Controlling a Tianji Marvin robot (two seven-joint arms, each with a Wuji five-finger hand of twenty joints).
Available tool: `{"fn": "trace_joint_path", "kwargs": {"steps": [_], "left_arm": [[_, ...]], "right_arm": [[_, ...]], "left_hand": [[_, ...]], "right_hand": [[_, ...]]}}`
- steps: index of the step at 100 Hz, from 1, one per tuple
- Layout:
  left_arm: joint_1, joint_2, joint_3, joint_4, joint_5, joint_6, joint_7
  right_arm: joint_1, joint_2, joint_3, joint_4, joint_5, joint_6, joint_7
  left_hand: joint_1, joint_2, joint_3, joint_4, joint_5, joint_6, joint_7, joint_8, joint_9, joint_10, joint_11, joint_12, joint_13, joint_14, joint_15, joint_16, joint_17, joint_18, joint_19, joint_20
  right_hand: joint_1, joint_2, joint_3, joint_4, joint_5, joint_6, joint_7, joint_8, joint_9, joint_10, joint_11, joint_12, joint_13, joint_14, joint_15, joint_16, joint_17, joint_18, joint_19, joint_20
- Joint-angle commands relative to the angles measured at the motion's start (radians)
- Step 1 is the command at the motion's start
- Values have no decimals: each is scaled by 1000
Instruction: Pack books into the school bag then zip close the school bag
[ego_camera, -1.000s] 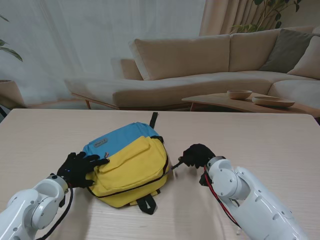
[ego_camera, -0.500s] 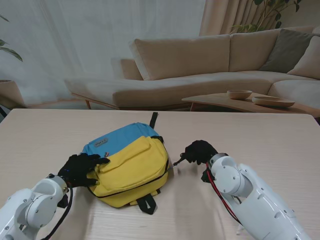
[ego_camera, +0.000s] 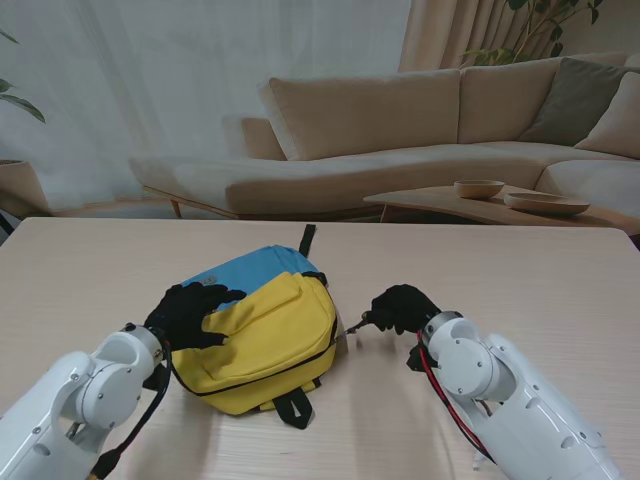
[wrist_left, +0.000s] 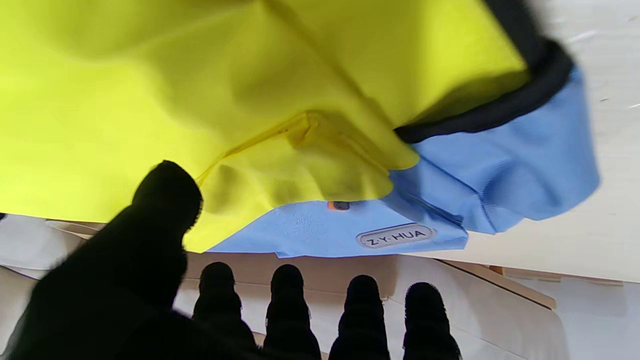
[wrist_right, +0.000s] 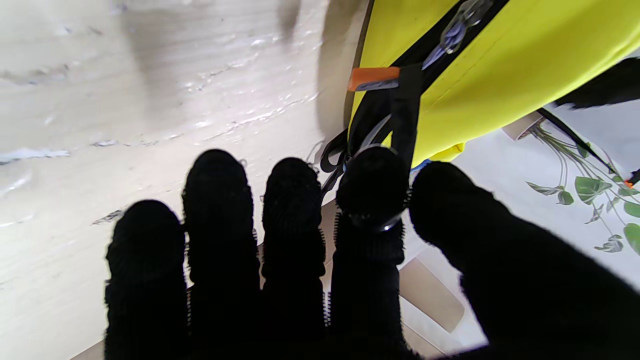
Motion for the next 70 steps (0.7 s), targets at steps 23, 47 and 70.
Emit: {"fn": "trace_joint_path", "kwargs": {"steps": [23, 47, 70], "left_arm": [[-129, -16, 182, 91, -37, 202, -44], [-134, -1, 218, 106, 1, 199, -109], [-88, 19, 189, 108, 94, 45, -178]], "right_arm": [[-81, 15, 51, -67, -4, -63, 57], [-79, 15, 57, -78, -9, -72, 54], [-46, 14, 65, -76, 26, -32, 80]], "left_hand": [[-88, 24, -112, 29, -14, 102, -84, -268, -46, 24, -126, -74, -43, 9, -116, -132, -2, 31, -163, -170], [-73, -16, -77, 24, -14, 89, -92, -339, -46, 4, -139, -133, -41, -24, -126, -185, 3, 13, -163, -217], [-82, -34, -26, 20, -11, 47, -100, -420, -42, -54, -145, -175, -36, -58, -136, -237, 9, -16, -158, -235]], "right_hand": [[-31, 4, -9, -15, 2, 13, 29, -6, -1, 24, 9, -8, 6, 15, 0, 6, 6, 12, 25, 17], [-30, 3, -12, -14, -2, 10, 24, -4, -10, 19, 6, -9, 0, 12, -3, 5, 5, 10, 24, 17], [-61, 38, -35, 33, 81, 14, 151, 186, 77, 21, 161, 105, 84, -7, 135, 36, 71, 13, 116, 50]]}}
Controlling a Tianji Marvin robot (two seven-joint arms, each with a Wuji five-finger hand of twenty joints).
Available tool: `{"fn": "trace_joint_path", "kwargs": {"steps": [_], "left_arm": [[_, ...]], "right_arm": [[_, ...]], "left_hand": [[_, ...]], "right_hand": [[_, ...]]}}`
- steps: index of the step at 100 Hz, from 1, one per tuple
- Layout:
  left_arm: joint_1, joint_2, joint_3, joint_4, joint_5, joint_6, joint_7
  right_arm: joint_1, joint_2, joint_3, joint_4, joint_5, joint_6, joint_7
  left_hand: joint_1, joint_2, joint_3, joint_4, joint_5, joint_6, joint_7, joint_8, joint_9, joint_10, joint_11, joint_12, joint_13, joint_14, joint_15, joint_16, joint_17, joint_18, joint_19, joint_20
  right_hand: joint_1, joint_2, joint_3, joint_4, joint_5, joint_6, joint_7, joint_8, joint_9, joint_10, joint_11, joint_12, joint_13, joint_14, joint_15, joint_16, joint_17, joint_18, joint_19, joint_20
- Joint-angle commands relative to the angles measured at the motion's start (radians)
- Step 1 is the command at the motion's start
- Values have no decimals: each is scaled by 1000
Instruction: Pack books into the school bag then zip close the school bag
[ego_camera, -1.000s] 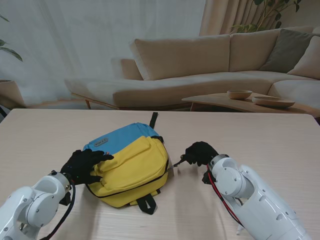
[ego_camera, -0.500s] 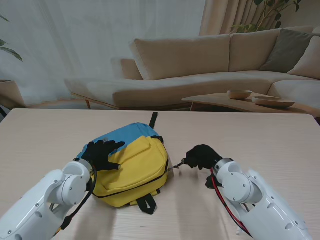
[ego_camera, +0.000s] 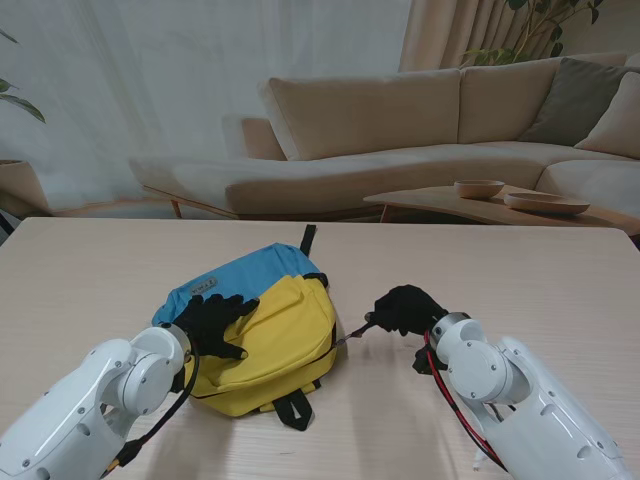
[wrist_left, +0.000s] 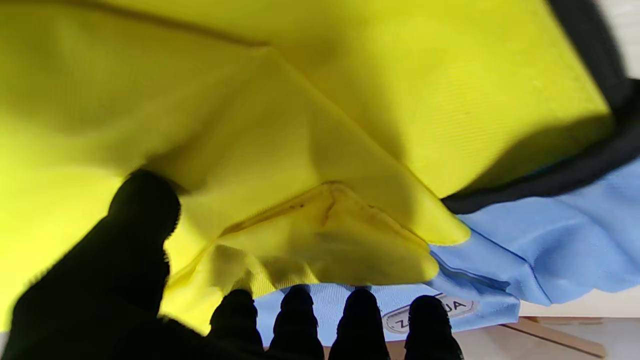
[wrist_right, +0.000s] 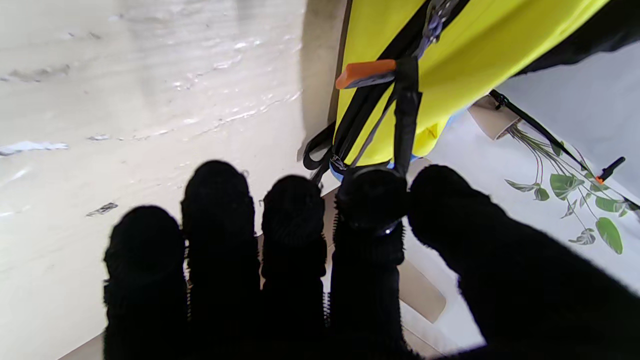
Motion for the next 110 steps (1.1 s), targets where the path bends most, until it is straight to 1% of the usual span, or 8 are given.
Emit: {"fn": "trace_joint_path", "kwargs": {"steps": [1, 28, 41, 57, 66, 75, 86, 110], "left_arm": [[51, 9, 6, 17, 15, -24, -46], [124, 13, -80, 32, 46, -145, -17], [148, 10, -119, 18, 56, -163, -2], [159, 4, -149, 7, 49, -164, 30], [152, 0, -153, 10, 32, -157, 54], [133, -3, -150, 19, 1, -149, 66], [97, -6, -139, 37, -34, -146, 70], [32, -10, -108, 62, -119, -153, 70]], "right_arm": [[-3, -3, 18, -14, 11, -5, 36], [-53, 20, 63, -68, 77, -35, 153], [-96, 35, 79, -104, 118, -69, 222], [-146, 49, 87, -141, 145, -116, 275], [-174, 55, 91, -160, 168, -138, 300], [-201, 62, 95, -180, 183, -160, 325], [-235, 71, 101, -209, 208, -186, 359], [-308, 89, 122, -270, 241, -244, 416]], "left_hand": [[-4, -73, 37, 19, 28, -118, 73, 15, 17, -125, 49, 7, -25, -31, -26, -24, -3, -19, -32, -19], [6, -100, 97, 19, 31, -141, 78, -2, 22, -154, 57, 9, -22, -49, -18, -19, -5, -29, -19, -6], [2, -100, 122, 16, 31, -143, 82, 0, 24, -156, 66, 25, -22, -49, -15, -13, -6, -30, -17, -4], [-7, -84, 140, 12, 31, -139, 93, 25, 22, -147, 78, 66, -23, -45, -4, 13, -8, -24, -12, 6], [-6, -56, 127, 10, 32, -136, 102, 71, 23, -141, 82, 100, -22, -42, -1, 36, -9, -19, -10, 13], [0, -39, 108, 11, 28, -136, 111, 160, 21, -135, 86, 135, -22, -42, 0, 55, -10, -16, -11, 20], [2, -9, 81, 10, 27, -131, 115, 207, 21, -126, 89, 149, -22, -42, 2, 61, -9, -15, -17, 15], [-11, 14, 60, 10, 29, -127, 121, 242, 20, -108, 93, 162, -22, -38, 5, 68, -9, -10, -20, 11]], "right_hand": [[-63, 16, -36, 33, 66, 4, 86, 60, 49, 20, 62, 47, 71, -7, 67, 22, 36, 14, 95, 29], [-75, 35, -52, 38, 110, -6, 128, 95, 124, 31, 75, 85, 153, 7, 117, 20, 121, 45, 144, 32], [-82, 45, -57, 41, 118, -10, 161, 95, 173, 31, 62, 82, 203, 14, 117, 7, 167, 55, 172, 29], [-88, 49, -56, 43, 120, -18, 185, 74, 205, 25, 44, 76, 237, 15, 106, -5, 203, 65, 174, 11], [-87, 48, -53, 44, 121, -15, 193, 65, 218, 28, 37, 74, 238, 19, 110, -3, 215, 74, 173, 3], [-89, 49, -50, 44, 122, -15, 199, 60, 225, 28, 34, 73, 238, 18, 115, 1, 223, 78, 173, -2], [-90, 49, -46, 44, 121, -13, 205, 52, 229, 32, 32, 72, 237, 21, 117, 5, 226, 85, 174, -8], [-92, 48, -42, 44, 120, -14, 207, 41, 229, 31, 26, 70, 237, 20, 115, 9, 229, 86, 176, -15]]}}
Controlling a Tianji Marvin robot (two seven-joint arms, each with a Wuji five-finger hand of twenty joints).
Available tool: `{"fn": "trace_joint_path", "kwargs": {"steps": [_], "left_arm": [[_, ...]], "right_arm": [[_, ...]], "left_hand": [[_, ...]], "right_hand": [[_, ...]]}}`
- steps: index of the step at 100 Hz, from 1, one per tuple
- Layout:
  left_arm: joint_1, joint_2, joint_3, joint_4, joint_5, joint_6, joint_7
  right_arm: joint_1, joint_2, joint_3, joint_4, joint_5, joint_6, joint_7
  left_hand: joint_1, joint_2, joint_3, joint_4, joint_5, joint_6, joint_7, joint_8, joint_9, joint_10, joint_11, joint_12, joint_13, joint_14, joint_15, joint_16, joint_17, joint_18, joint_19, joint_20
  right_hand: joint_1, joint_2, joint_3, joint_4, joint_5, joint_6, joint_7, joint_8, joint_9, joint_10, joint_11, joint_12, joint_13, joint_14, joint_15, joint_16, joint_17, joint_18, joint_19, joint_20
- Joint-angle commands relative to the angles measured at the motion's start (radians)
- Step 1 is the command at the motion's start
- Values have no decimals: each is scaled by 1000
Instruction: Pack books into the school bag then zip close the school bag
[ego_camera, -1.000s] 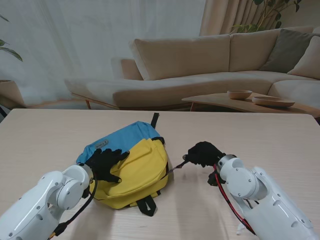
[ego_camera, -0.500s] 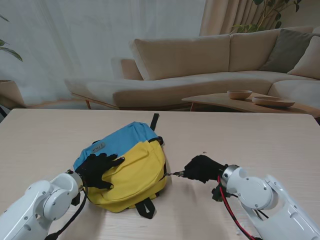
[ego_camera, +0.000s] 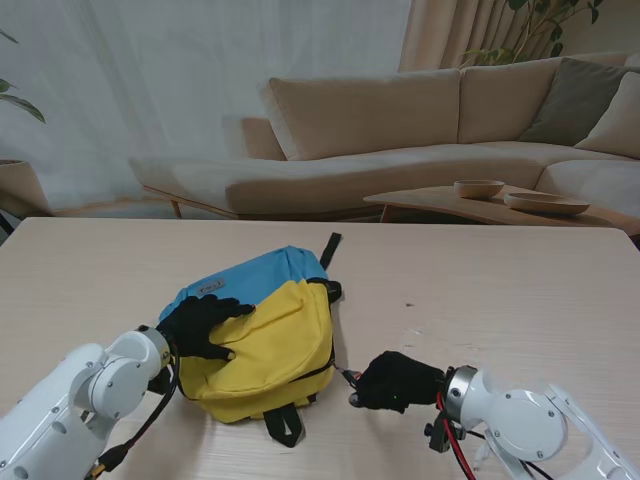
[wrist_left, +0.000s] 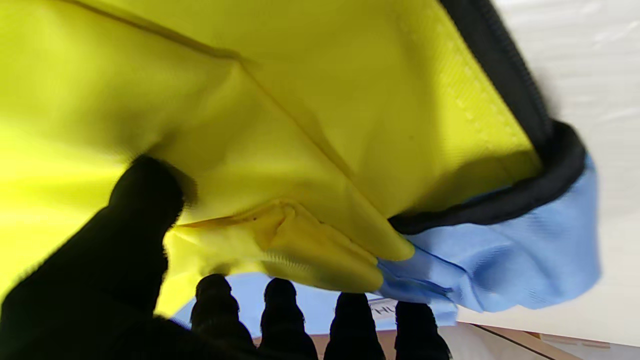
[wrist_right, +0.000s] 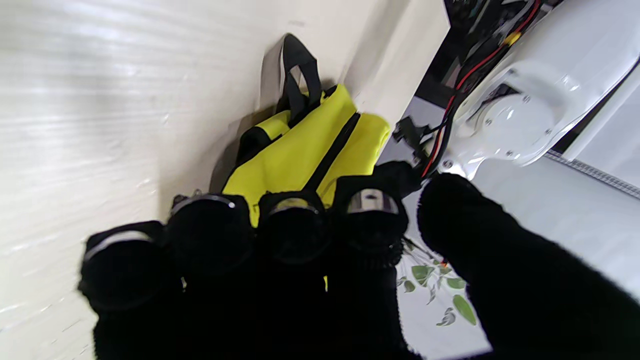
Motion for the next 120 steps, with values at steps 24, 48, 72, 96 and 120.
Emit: {"fn": "trace_joint_path", "kwargs": {"steps": [24, 48, 72, 96, 120], "left_arm": [[-25, -1, 19, -21, -32, -15, -78], [-26, 12, 35, -12, -1, -46, -135], [-15, 10, 27, -18, 10, -50, -116], [-23, 13, 32, -25, 31, -74, -131], [-23, 19, 37, -19, 57, -95, -151]], "right_arm": [[-43, 10, -9, -18, 8, -40, 39], [3, -10, 7, 8, -48, 19, -32], [82, -30, 7, 61, -103, 101, -103], [181, -53, -43, 143, -161, 172, -200], [312, -81, -128, 268, -170, 261, -290]], "left_hand": [[-48, 43, -43, 11, 6, 27, -21, 14, -2, 3, -19, -11, -22, 3, -13, -10, -3, 57, -41, -31], [-21, -14, -26, 9, 9, 16, -31, -142, -2, -14, -32, -94, -22, -7, -26, -73, 4, 51, -59, -92], [-17, -4, 12, 15, 10, 15, -22, -145, -1, -16, -21, -81, -22, -4, -16, -63, 2, 50, -46, -84], [-16, -16, 25, 13, 9, 9, -20, -134, -1, -21, -24, -77, -22, -5, -17, -58, 0, 51, -42, -80], [-3, -36, 52, 12, 8, 5, -23, -132, 0, -31, -28, -82, -22, -12, -22, -63, 1, 45, -41, -78]], "right_hand": [[-40, 0, -14, 27, 56, -50, 26, -47, 10, 33, -28, -15, 37, 30, -23, -11, -21, 15, 80, -15], [-39, -1, -16, 27, 55, -49, 27, -37, -5, 29, 1, -9, 23, 20, 0, -2, -43, -4, 94, 1], [-37, -2, -20, 27, 56, -49, 33, -26, -7, 26, 14, -5, 22, 17, 14, 1, -45, -10, 103, 9], [-31, -6, -27, 27, 50, -56, 9, -27, -38, 22, 8, -5, -11, 12, 4, -1, -73, -23, 89, 11], [-15, -41, -33, 20, 43, -60, -26, 36, -82, 4, 33, 14, -59, -10, 5, 17, -111, -44, 65, 24]]}}
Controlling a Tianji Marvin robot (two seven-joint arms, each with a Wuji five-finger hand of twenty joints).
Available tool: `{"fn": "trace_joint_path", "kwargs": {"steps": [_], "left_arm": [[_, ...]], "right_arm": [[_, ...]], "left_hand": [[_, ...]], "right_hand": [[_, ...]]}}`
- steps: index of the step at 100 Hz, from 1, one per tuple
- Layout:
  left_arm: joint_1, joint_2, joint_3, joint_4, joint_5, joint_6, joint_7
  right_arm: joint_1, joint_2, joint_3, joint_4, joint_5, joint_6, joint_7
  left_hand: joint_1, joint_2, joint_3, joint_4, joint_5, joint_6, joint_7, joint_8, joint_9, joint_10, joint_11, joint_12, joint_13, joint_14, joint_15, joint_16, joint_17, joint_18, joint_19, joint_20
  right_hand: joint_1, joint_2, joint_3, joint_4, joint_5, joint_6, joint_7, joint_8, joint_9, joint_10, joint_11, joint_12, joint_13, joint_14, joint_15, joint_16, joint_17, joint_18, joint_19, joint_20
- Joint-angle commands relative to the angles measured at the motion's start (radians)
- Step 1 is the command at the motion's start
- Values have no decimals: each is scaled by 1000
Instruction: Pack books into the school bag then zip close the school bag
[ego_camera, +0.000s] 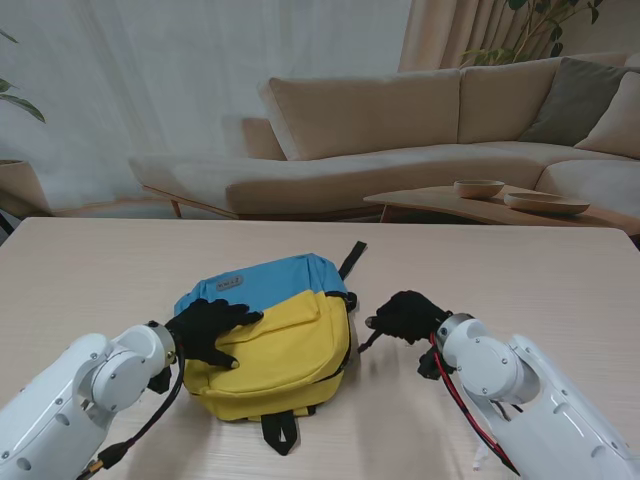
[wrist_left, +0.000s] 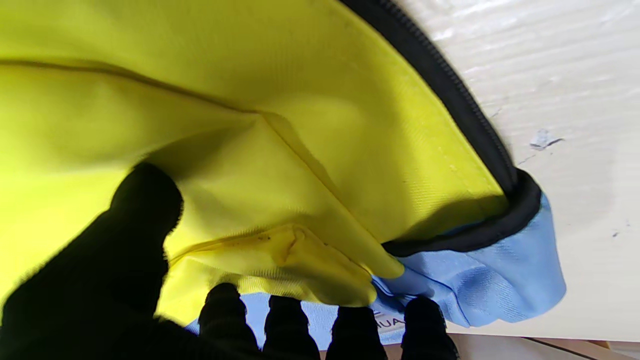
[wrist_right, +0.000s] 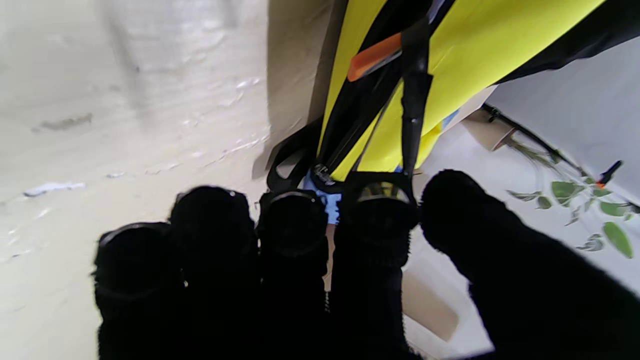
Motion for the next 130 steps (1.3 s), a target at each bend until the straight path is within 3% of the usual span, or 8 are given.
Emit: {"fn": "trace_joint_path", "kwargs": {"steps": [1, 21, 66, 84, 90, 94, 102, 130], "left_arm": [[15, 1, 5, 2, 12, -22, -32], [14, 7, 4, 7, 33, -50, -58], [18, 16, -3, 8, 72, -81, -102], [27, 11, -23, -16, 39, -78, -87], [34, 7, -33, -33, 12, -61, -77], [40, 4, -39, -45, -9, -43, -67], [49, 1, -57, -72, -40, -36, -69], [50, -3, -78, -134, -114, -16, -79]], "right_arm": [[36, -20, -13, 31, 0, 10, 9], [128, -39, -80, 130, 15, 37, -37], [243, -74, -153, 254, 35, 114, -118], [237, -70, -153, 250, 37, 110, -104], [234, -69, -153, 248, 37, 108, -101], [232, -69, -153, 246, 37, 106, -99], [231, -67, -153, 245, 36, 102, -95], [230, -67, -157, 247, 38, 95, -91]], "left_hand": [[11, -43, 49, 12, 16, -40, 37, 18, 13, -52, 30, 12, -21, -15, -9, 2, -8, 2, -28, 2], [25, -66, 78, 12, 16, -44, 30, 5, 14, -63, 22, -5, -21, -21, -15, -9, -8, -3, -29, 2], [48, -120, 117, 7, 17, -48, 20, -46, 14, -78, 11, -46, -21, -24, -22, -34, -6, -4, -33, -5], [10, -74, 99, 3, 22, -42, 33, -47, 17, -59, 23, -40, -19, -10, -13, -30, -6, 3, -34, -6], [23, -20, 34, 15, 17, -31, 58, 40, 12, -45, 40, 14, -23, 2, 5, 18, -12, 14, -17, 16], [29, -12, 27, 15, 10, -18, 81, 193, 12, -28, 55, 87, -23, 11, 12, 65, -16, 20, -9, 43], [30, 15, -6, 18, 6, -13, 95, 278, 19, -19, 80, 147, -23, 18, 19, 93, -17, 26, -8, 56], [24, 40, -69, 22, 6, 1, 78, 324, 25, 12, 89, 121, -25, 33, 23, 119, -19, 35, -7, 66]], "right_hand": [[-15, -23, -34, 20, 38, -8, 26, 62, -17, 1, 52, 25, -21, -17, 31, 19, -6, -19, 63, 27], [-18, -66, -63, 8, 62, -29, 236, 196, 56, -23, 187, 182, 19, -93, 155, 72, 42, -27, 94, 25], [-16, -68, -66, 8, 61, -42, 252, 181, 59, -16, 170, 213, 24, -92, 172, 83, 62, -30, 111, 14], [-18, -66, -64, 7, 61, -42, 250, 180, 63, -16, 170, 213, 28, -91, 171, 82, 62, -30, 112, 13], [-18, -65, -63, 7, 61, -42, 250, 180, 64, -16, 170, 213, 29, -91, 172, 82, 62, -30, 112, 12], [-19, -63, -63, 7, 61, -42, 250, 180, 64, -16, 170, 212, 29, -91, 172, 82, 61, -29, 112, 12], [-19, -63, -63, 7, 61, -42, 250, 180, 65, -15, 170, 212, 30, -90, 172, 82, 63, -28, 113, 12], [-18, -61, -63, 8, 61, -42, 250, 180, 65, -16, 170, 212, 30, -89, 172, 82, 66, -28, 114, 11]]}}
